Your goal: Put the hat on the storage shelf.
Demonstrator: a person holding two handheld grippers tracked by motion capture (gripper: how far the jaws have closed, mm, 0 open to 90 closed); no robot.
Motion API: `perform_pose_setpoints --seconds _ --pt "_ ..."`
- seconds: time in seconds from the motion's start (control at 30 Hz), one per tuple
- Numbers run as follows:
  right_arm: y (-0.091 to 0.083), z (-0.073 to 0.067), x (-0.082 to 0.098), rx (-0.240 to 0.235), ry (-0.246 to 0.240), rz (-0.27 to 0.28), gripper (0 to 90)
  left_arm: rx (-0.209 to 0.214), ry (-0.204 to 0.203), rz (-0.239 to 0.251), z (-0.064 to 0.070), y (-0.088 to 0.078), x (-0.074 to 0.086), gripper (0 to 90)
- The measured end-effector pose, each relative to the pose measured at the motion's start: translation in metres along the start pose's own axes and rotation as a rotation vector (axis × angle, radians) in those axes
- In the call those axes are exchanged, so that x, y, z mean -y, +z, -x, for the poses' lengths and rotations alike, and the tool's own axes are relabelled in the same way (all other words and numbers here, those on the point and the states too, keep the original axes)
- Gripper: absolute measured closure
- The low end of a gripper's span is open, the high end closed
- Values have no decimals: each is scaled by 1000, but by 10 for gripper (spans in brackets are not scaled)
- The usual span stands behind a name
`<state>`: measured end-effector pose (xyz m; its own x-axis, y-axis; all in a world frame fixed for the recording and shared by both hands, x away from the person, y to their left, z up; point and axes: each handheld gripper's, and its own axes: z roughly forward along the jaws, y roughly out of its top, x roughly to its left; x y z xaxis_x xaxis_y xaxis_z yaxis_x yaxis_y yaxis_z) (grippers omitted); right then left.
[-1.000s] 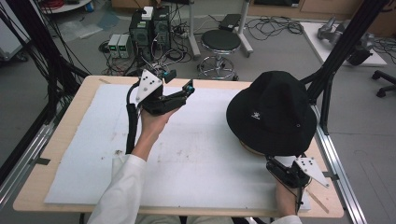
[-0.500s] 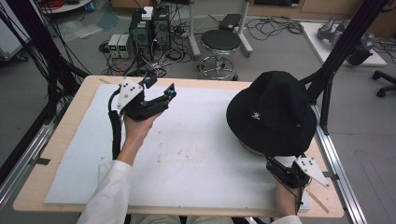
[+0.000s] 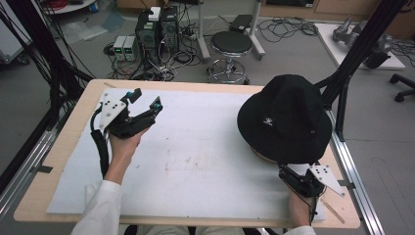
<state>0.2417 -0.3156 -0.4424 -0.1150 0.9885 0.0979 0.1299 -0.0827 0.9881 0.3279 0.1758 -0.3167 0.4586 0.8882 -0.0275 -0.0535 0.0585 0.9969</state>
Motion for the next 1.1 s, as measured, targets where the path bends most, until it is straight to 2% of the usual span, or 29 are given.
perform_pose_setpoints --seconds 0.23,0.57,0.77,0.83,0.93,1.1 --pt "0 0 0 -2 6 -5 114 -65 2 -21 -17 -18 5 295" --pt "0 2 0 -6 17 -7 114 -153 -5 -46 -40 -38 24 289" --pt "-1 4 0 0 24 -5 114 -211 -9 -38 -50 -49 32 282" --pt "-1 4 0 -1 26 -5 114 -219 -10 -34 -52 -53 36 281" --pt "-1 4 1 -16 35 -12 113 -208 -1 -32 -56 -60 41 281" --pt "-1 5 1 -14 39 -15 113 -233 -10 -21 -62 -71 46 276"
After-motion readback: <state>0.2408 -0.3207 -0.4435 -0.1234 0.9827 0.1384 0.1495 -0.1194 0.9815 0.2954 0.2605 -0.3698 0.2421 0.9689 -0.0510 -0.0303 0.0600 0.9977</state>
